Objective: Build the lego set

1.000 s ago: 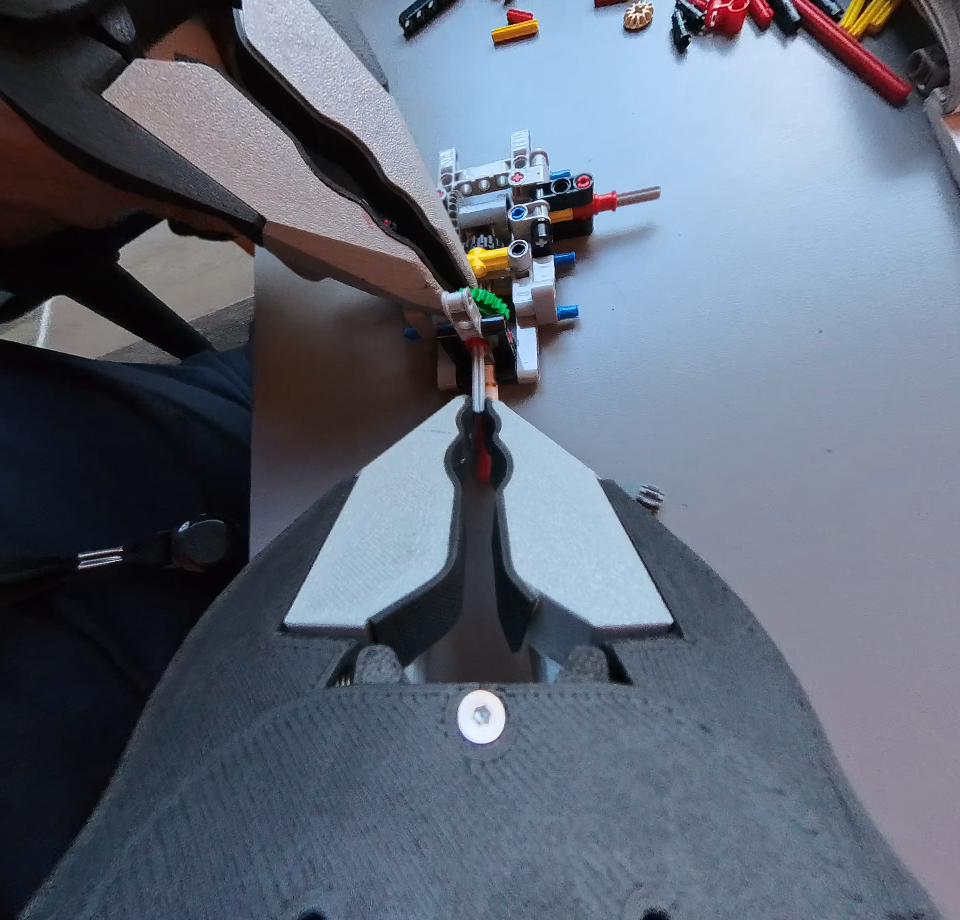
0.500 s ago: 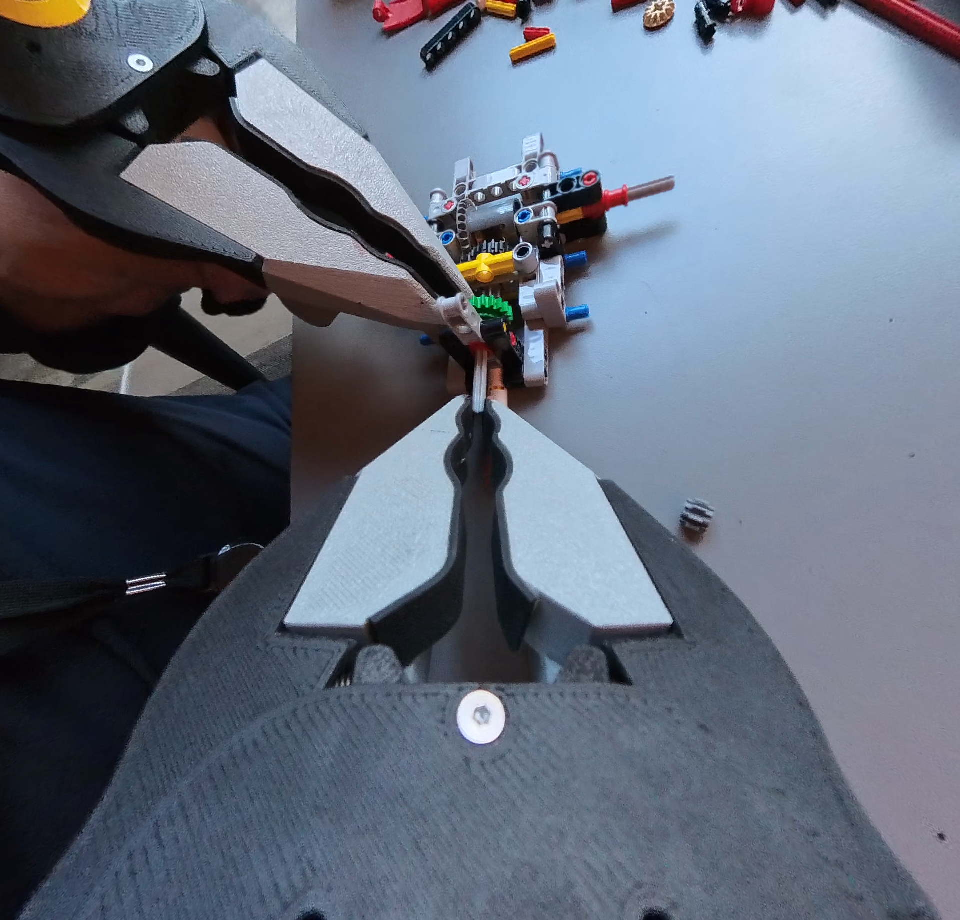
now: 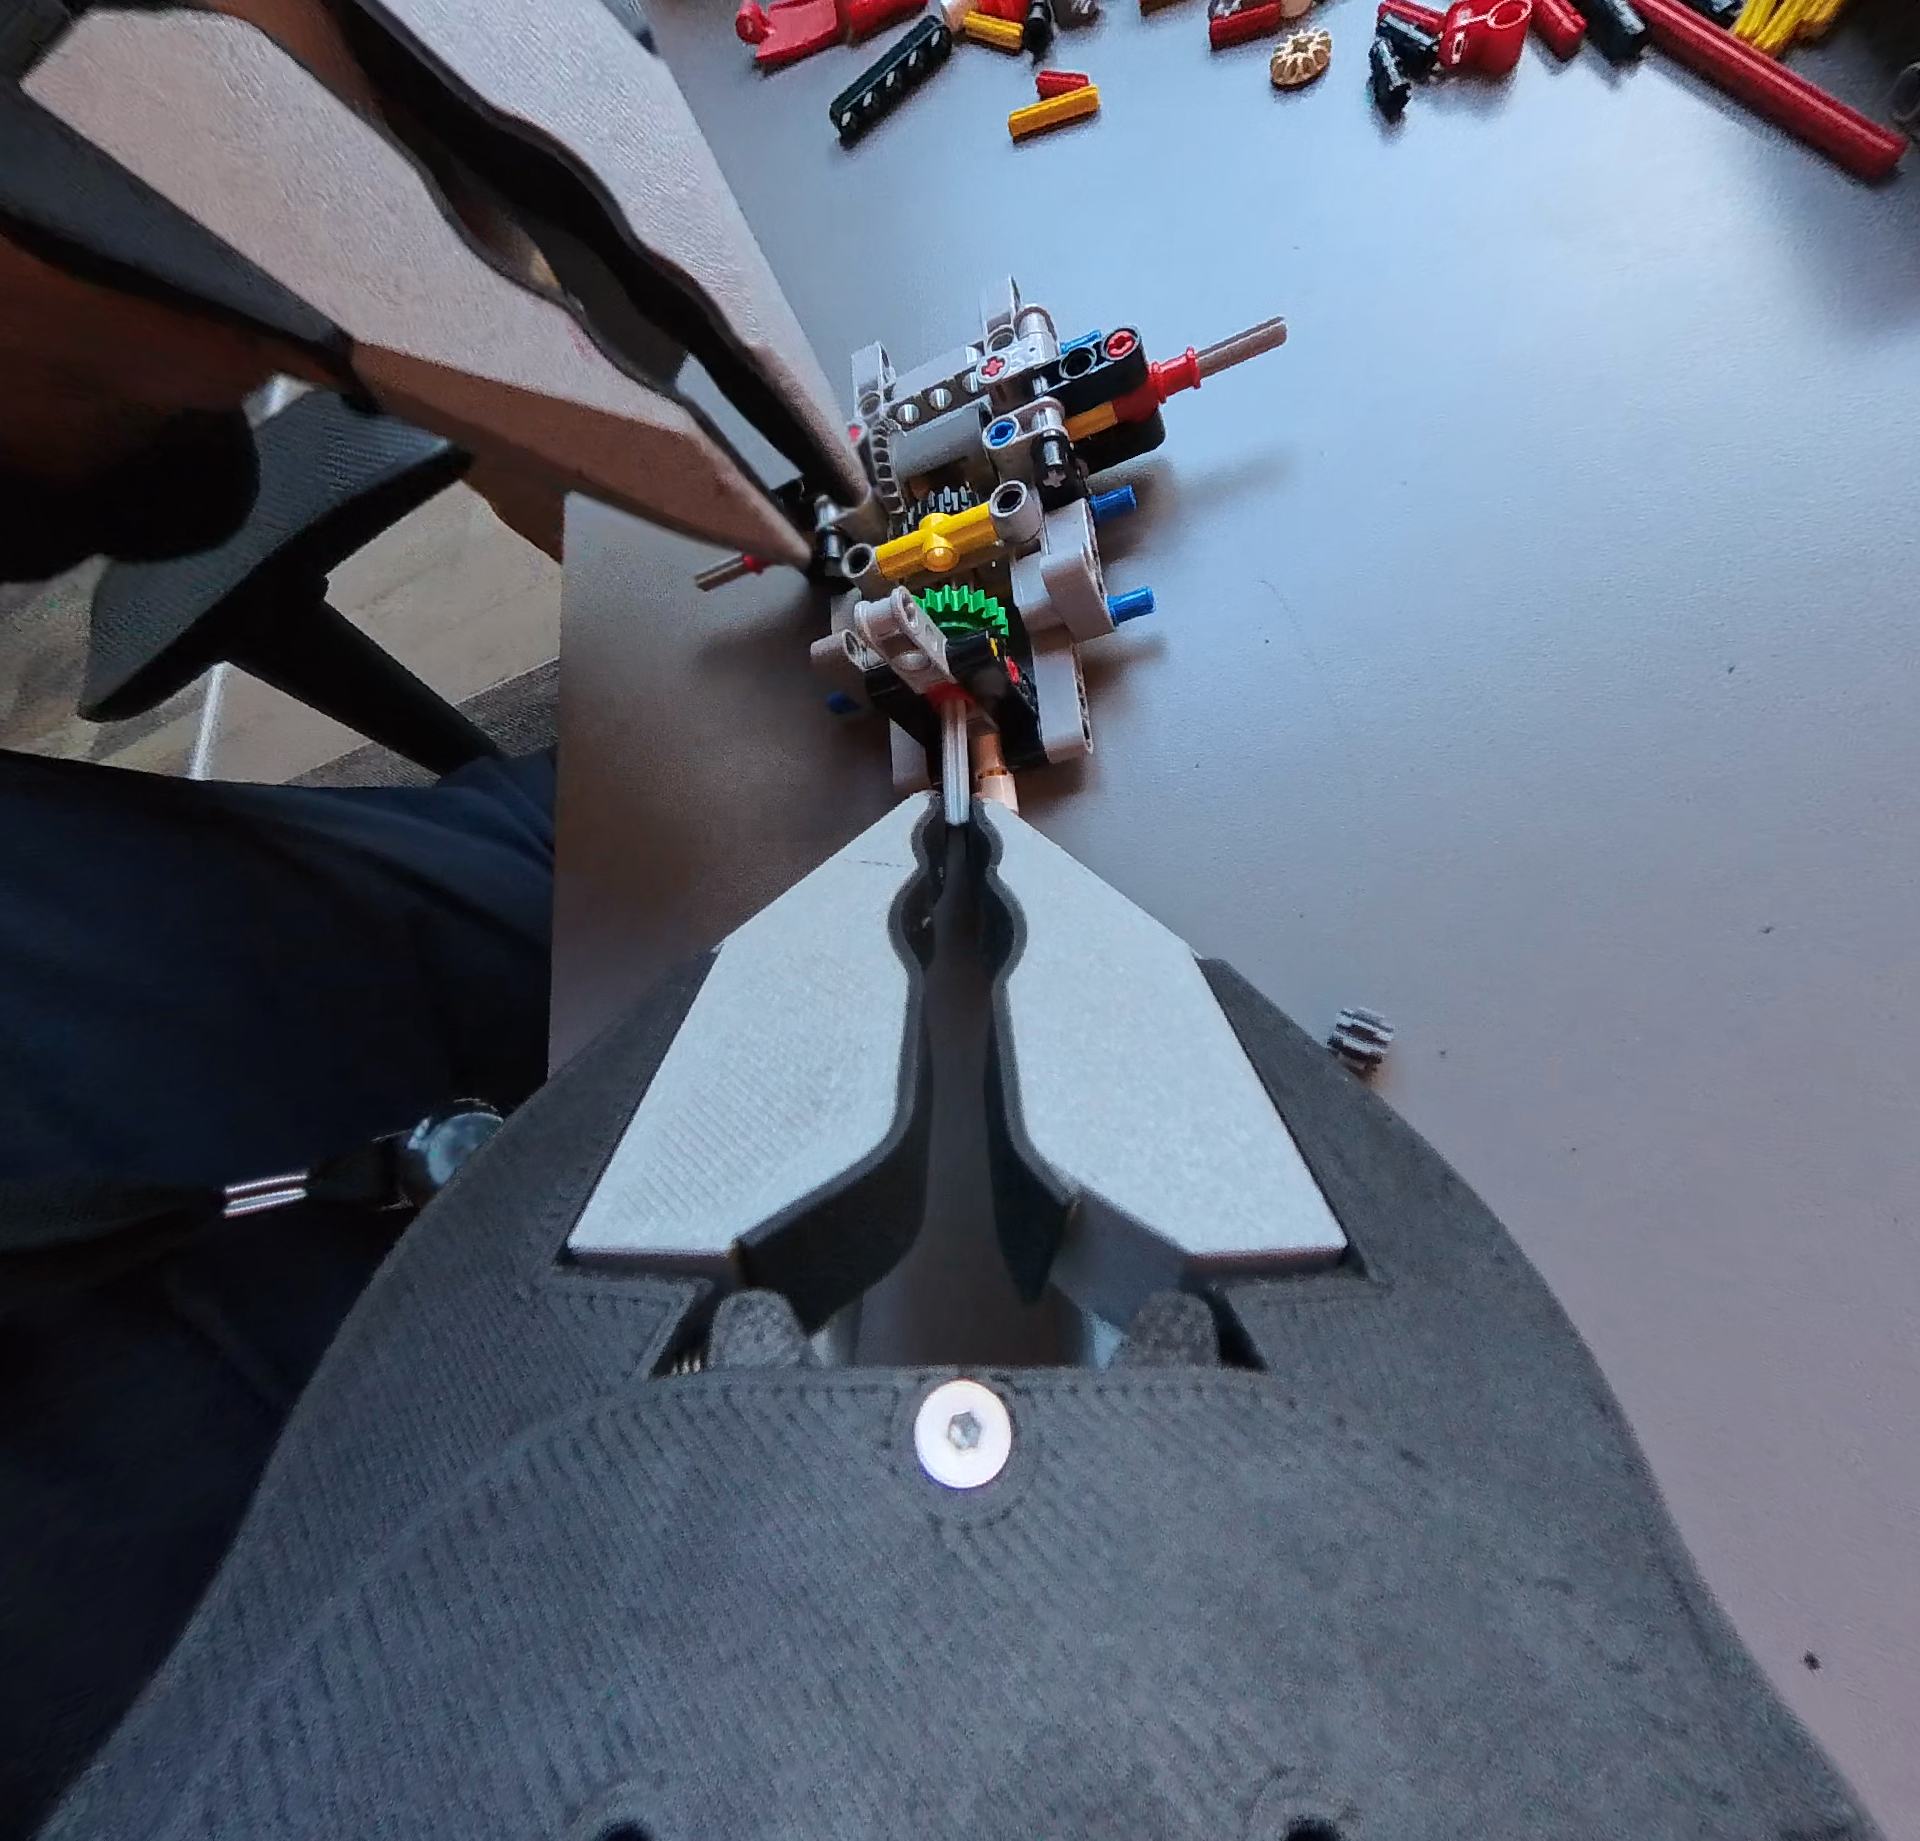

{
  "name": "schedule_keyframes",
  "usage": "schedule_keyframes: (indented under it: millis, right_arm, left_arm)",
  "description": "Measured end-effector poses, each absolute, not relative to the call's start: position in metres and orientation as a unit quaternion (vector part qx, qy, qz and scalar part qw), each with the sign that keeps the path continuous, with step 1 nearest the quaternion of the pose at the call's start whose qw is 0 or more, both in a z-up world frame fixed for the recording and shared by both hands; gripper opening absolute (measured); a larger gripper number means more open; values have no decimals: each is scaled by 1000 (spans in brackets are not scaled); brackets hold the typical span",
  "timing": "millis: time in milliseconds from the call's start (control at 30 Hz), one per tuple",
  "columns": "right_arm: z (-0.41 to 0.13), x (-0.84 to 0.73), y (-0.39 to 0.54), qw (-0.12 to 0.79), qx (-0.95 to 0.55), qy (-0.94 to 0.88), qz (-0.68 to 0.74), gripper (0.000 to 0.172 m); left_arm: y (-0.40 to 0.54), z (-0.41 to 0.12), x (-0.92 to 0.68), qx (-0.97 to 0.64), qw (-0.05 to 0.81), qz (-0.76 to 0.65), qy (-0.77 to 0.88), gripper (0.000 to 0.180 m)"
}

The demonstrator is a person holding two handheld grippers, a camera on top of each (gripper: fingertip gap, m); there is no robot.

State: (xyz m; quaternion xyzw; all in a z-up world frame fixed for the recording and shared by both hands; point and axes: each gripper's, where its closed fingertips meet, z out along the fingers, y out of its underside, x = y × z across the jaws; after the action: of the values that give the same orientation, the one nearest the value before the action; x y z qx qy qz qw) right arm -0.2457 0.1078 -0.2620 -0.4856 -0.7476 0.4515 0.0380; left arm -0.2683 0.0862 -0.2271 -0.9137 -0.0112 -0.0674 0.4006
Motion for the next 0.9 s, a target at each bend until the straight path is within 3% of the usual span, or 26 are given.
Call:
schedule_keyframes:
  millis: [167, 300, 900]
  right_arm:
    - [-262, -246, 107, 35, -485, -748, 452, 0]
    - [-262, -246, 107, 37, -481, -751, 450, 0]
    - [-262, -246, 108, 39, -470, -760, 447, 0]
  left_arm:
    - [88, -241, -282, -929, 333, 8, 160, 12]
    - [92, -245, -267, -911, 316, -21, 263, 14]
    - [96, -257, -269, -899, 283, -35, 333, 8]
